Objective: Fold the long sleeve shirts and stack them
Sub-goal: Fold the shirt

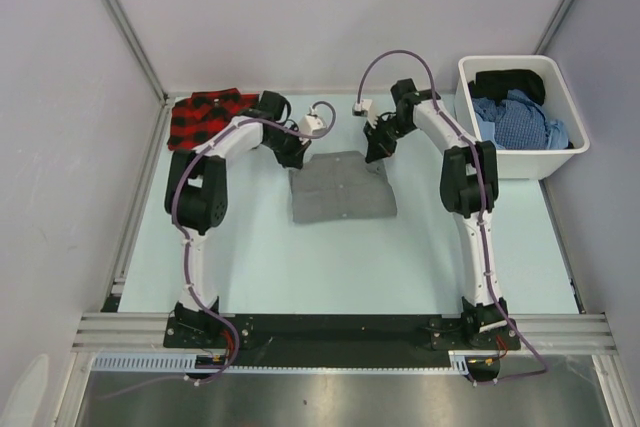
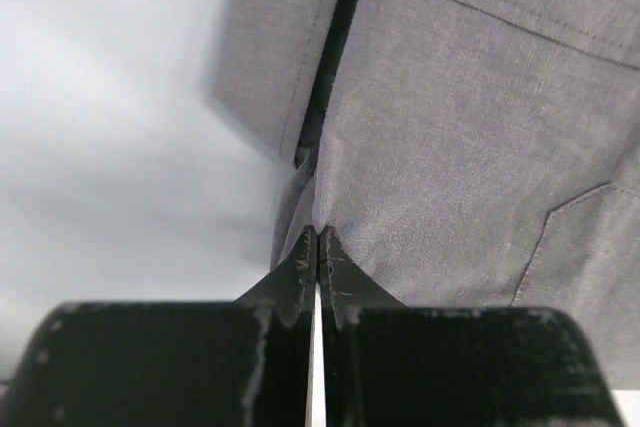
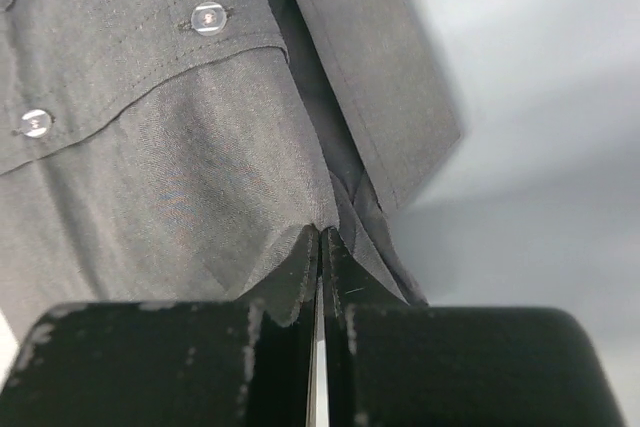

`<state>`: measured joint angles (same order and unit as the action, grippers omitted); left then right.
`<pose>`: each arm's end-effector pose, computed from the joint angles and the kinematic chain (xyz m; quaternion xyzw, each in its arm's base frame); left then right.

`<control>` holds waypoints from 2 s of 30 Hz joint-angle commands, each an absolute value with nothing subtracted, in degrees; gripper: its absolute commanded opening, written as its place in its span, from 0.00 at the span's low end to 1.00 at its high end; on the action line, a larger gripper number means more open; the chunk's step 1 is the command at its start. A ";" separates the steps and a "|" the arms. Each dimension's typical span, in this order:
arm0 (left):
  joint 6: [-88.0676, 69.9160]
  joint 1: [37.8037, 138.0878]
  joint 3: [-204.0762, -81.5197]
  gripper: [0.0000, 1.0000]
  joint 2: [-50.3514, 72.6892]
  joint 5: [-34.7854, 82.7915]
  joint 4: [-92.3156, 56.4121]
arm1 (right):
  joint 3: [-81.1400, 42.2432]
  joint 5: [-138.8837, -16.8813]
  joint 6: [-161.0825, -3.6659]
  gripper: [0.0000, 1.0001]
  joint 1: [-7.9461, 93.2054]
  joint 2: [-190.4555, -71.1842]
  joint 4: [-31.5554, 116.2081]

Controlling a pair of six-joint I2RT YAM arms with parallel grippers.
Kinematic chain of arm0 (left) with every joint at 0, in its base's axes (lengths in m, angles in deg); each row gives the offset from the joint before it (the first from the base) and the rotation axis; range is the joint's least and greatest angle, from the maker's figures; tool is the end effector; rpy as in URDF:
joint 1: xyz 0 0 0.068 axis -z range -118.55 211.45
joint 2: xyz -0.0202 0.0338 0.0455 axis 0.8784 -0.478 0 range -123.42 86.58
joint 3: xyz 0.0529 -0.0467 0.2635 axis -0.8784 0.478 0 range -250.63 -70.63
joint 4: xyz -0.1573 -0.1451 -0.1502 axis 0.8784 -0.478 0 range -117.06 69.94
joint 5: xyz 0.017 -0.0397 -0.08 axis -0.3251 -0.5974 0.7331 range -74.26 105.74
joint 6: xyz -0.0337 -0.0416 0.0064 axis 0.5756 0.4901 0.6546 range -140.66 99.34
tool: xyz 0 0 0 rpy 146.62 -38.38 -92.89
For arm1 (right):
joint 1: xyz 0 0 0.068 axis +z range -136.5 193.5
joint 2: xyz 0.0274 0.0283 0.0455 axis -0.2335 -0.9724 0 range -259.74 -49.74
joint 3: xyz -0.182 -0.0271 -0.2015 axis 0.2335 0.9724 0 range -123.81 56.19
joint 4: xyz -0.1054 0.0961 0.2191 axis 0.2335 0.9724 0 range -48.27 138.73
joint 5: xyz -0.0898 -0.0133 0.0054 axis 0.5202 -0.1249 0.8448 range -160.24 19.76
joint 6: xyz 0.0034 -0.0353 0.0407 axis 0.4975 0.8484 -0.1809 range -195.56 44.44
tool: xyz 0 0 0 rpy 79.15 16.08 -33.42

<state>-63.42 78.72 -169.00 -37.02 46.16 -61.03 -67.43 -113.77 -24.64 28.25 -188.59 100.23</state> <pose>0.4297 -0.1524 0.1873 0.5192 0.7905 -0.2065 0.2507 0.4762 0.1507 0.1849 -0.5426 0.7441 0.3081 0.2388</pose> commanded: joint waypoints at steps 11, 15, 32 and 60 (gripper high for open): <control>-56.61 76.65 -176.96 0.01 -41.46 39.04 -54.42 | -66.60 -102.42 -34.16 0.00 28.53 -188.07 82.61; -55.37 76.65 -181.19 0.02 -45.69 37.01 -56.61 | -65.89 -100.13 -35.56 0.00 29.23 -189.30 79.62; -21.12 69.35 -156.18 0.99 -16.63 67.84 -42.49 | -56.25 -115.39 -60.86 1.00 23.44 -168.76 81.37; 4.00 74.62 -121.66 0.99 -13.20 80.69 -17.00 | -28.80 -139.94 -86.41 1.00 19.22 -170.60 71.56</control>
<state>19.18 73.78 -116.80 -22.57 78.35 -1.60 -25.50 -141.11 -84.90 19.61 -176.63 69.59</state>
